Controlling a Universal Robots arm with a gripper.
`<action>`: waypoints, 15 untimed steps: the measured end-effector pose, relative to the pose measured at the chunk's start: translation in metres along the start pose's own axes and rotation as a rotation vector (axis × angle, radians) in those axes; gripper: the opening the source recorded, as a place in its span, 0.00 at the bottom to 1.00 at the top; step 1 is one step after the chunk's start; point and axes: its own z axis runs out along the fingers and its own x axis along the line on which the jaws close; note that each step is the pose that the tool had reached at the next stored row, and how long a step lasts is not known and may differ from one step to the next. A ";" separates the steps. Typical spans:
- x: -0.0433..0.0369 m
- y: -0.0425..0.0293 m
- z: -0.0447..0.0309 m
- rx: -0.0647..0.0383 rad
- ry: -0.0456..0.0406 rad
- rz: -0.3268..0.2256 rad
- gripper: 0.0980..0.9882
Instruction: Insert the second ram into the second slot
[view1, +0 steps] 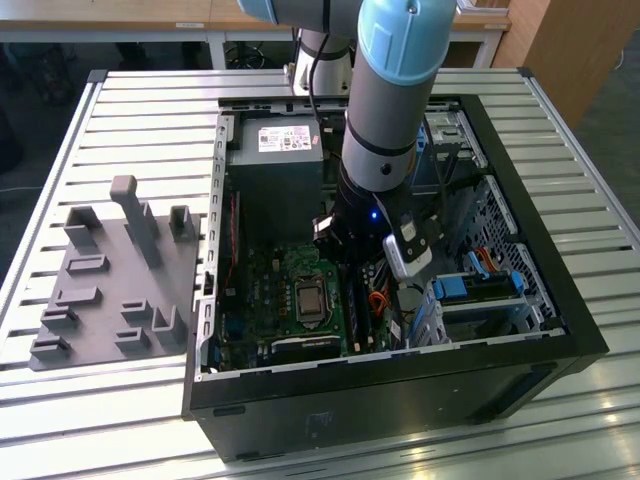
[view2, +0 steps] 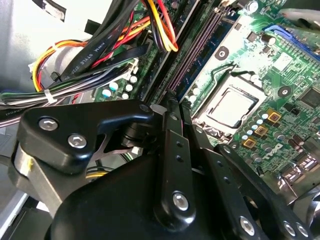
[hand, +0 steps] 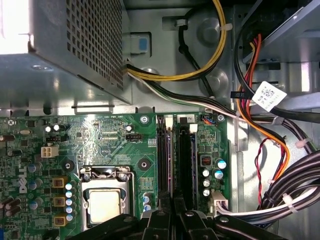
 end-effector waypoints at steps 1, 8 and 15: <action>0.0000 0.0000 0.0000 0.000 0.0000 0.000 0.04; -0.0001 -0.0001 0.0021 0.000 0.0000 0.000 0.04; -0.0001 -0.0001 0.0025 0.000 0.0000 0.000 0.05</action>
